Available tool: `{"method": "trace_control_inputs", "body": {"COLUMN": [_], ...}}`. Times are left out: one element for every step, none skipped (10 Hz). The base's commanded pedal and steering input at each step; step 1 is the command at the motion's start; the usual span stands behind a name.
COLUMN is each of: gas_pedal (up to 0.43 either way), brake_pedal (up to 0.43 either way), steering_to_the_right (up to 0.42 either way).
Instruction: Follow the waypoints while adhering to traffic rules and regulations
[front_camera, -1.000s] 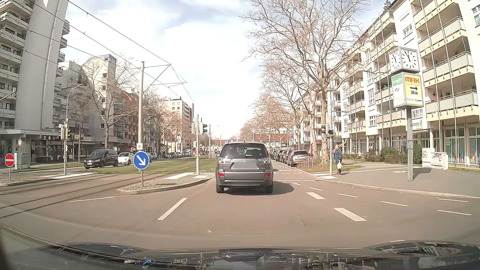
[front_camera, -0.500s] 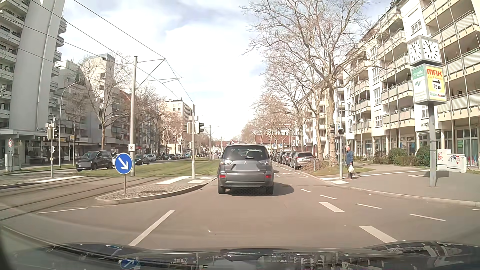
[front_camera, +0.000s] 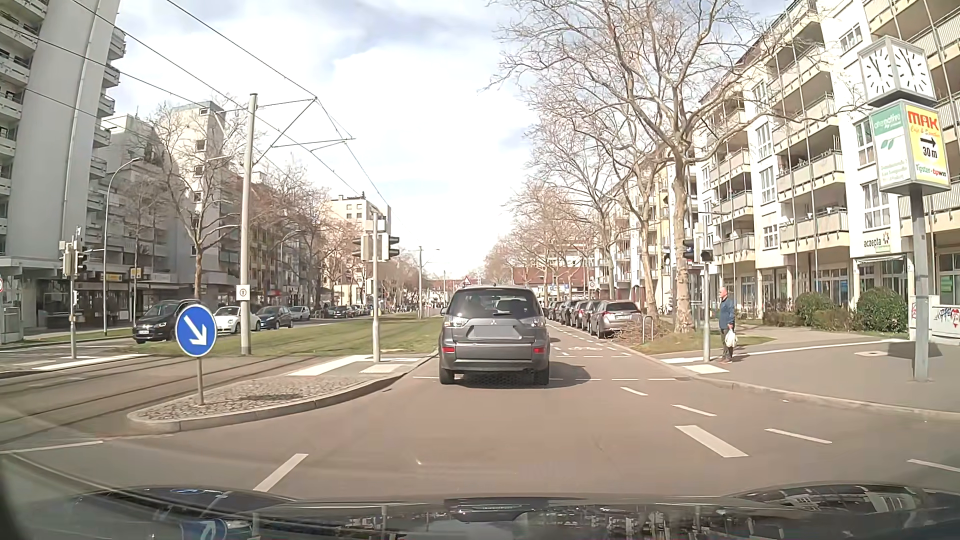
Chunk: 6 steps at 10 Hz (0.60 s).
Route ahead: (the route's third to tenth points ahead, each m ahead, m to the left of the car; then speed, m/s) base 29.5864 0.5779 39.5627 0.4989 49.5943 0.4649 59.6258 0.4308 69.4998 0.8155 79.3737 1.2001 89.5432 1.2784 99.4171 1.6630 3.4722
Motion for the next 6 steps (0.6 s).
{"method": "trace_control_inputs", "body": {"gas_pedal": [0.0, 0.0, 0.0, 0.0, 0.0, 0.0], "brake_pedal": [0.0, 0.0, 0.0, 0.0, 0.0, 0.0], "steering_to_the_right": [-0.008, -0.007, -0.007, -0.007, -0.007, -0.007]}}
